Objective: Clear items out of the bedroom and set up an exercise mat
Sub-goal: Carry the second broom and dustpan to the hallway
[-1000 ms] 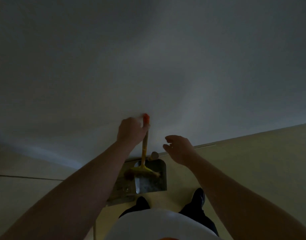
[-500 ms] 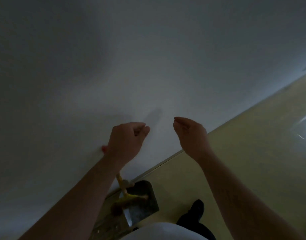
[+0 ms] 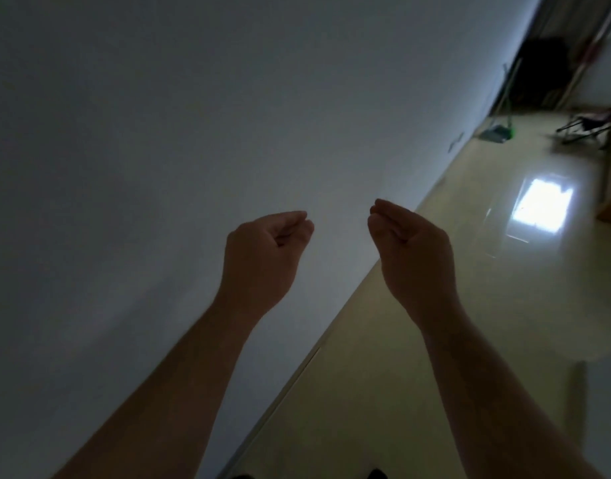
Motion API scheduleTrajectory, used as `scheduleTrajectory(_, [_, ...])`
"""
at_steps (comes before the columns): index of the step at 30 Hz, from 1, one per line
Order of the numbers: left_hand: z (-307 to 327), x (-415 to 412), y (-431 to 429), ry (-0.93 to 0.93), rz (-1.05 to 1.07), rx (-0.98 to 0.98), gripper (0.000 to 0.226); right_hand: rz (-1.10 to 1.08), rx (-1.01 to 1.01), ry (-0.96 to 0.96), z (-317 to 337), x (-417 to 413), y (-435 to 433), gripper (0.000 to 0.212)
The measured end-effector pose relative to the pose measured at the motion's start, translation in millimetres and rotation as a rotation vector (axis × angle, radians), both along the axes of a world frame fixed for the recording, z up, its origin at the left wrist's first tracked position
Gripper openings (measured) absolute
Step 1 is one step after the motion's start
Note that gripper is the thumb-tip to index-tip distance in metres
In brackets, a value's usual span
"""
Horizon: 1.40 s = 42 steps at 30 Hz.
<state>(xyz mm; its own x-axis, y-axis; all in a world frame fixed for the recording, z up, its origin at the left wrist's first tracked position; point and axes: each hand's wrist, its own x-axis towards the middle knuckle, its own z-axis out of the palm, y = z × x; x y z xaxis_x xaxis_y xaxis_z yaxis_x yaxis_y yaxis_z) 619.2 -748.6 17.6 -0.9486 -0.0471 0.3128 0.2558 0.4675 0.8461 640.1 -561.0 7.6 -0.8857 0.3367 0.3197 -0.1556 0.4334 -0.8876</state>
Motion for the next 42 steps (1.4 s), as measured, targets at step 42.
scheduleTrajectory(42, [-1.1,-474.6,642.4,-0.081,-0.692,0.141,0.026,-0.64,0.15,-0.005,11.4,-342.9,586.7,0.035])
